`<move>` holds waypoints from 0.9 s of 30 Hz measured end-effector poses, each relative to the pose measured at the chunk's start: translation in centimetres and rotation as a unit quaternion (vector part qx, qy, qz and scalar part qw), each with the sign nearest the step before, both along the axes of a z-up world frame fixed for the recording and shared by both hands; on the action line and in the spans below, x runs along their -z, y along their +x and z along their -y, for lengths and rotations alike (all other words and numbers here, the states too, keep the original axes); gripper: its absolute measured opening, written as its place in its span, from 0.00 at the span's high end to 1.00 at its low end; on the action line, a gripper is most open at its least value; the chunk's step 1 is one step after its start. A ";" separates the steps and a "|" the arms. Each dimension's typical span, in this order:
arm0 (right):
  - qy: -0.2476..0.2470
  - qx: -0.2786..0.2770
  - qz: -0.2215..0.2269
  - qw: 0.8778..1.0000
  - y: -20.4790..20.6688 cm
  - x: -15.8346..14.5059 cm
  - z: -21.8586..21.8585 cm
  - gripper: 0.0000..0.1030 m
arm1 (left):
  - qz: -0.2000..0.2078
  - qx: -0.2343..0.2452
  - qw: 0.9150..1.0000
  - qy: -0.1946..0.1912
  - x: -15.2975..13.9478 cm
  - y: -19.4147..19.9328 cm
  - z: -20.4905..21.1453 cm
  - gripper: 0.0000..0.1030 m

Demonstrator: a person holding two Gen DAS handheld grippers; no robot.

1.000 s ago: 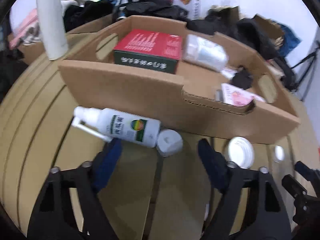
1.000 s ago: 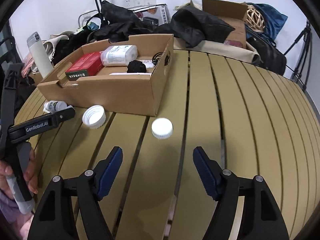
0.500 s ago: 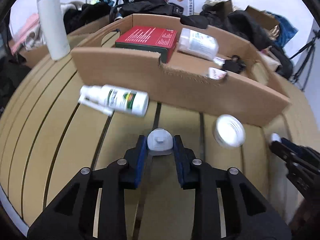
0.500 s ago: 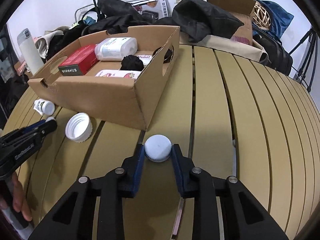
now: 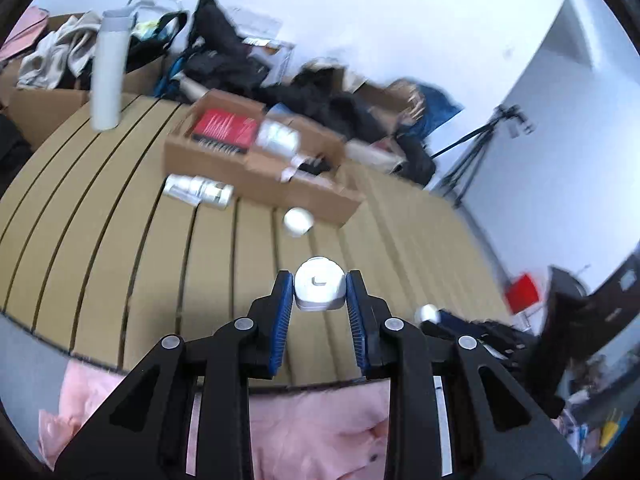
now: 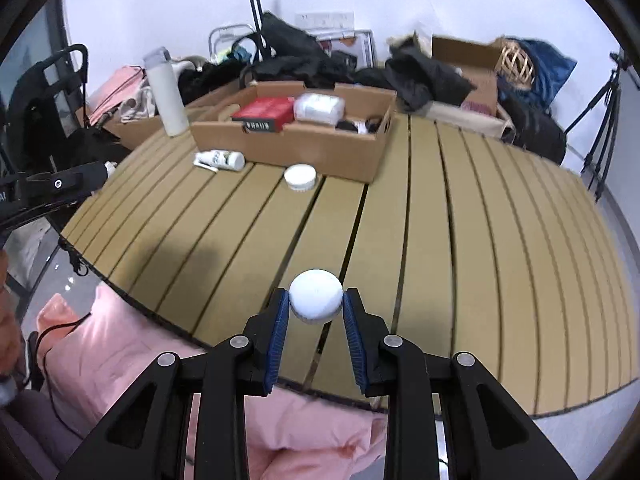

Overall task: Organize objects
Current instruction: 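Grasp a white bottle cap with each tool, then carry both white caps into the tray and open both tools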

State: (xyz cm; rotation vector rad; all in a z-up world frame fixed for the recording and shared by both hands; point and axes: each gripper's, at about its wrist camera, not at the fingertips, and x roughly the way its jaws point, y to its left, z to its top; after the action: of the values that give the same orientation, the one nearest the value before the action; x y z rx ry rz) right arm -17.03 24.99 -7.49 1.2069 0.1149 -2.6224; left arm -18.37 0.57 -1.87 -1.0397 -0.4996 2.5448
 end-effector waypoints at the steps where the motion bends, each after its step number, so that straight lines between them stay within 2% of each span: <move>1: -0.002 0.005 -0.002 1.000 0.0 -0.3 0.0 0.70 | -0.010 -0.002 1.000 -0.017 -0.8 -0.4 0.1 0.77; 4: -0.026 0.005 -0.015 1.000 -0.8 -2.0 -0.1 0.70 | -0.023 0.011 0.999 -0.029 -2.6 -2.5 0.5 0.77; 6: -0.046 0.001 -0.022 0.999 -2.0 -3.2 -0.2 0.70 | -0.015 0.012 0.999 -0.027 -3.6 -5.4 1.1 0.77; 9: -0.147 -0.018 -0.009 0.989 -6.8 -4.7 -0.9 0.70 | 0.011 0.026 0.999 -0.021 -3.4 -10.9 1.2 0.77; 10: -0.154 -0.018 -0.006 0.988 -8.4 -4.9 -0.8 0.70 | 0.020 0.021 0.999 -0.024 -3.0 -12.4 1.1 0.77; 14: -0.151 -0.022 -0.004 0.988 -18.1 -5.1 1.7 0.70 | 0.039 0.034 0.997 -0.064 0.1 -20.6 -0.1 0.77; 15: -0.147 -0.023 -0.003 0.989 -20.8 -4.8 2.7 0.70 | 0.056 0.031 0.996 -0.069 1.3 -22.5 -0.1 0.77; 19: -0.120 -0.044 0.038 0.991 -29.0 -1.6 7.1 0.70 | 0.150 0.000 0.986 -0.071 7.0 -28.8 1.8 0.77; 22: -0.096 -0.078 0.089 0.988 -32.7 2.0 9.9 0.70 | 0.159 -0.018 0.985 -0.068 8.2 -30.5 3.4 0.76; 23: -0.089 -0.087 0.096 0.988 -33.2 3.0 10.3 0.70 | 0.158 -0.021 0.985 -0.068 8.5 -31.2 4.0 0.62; 24: -0.084 -0.094 0.098 0.987 -33.4 3.8 10.5 0.70 | 0.158 -0.025 0.985 -0.070 8.9 -32.0 4.6 0.39; 25: -0.077 -0.099 0.096 0.987 -33.6 4.4 10.7 0.70 | 0.155 -0.025 0.985 -0.069 9.0 -32.3 4.9 0.30; 27: -0.057 -0.094 0.088 0.990 -33.8 5.2 10.9 0.64 | 0.137 -0.015 0.988 -0.063 9.3 -33.3 5.4 0.28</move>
State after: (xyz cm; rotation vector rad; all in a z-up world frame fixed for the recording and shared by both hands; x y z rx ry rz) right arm -50.85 14.09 -12.65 1.3116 0.0442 -2.3184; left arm -51.70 -4.80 -11.18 -1.4496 -0.4317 2.4978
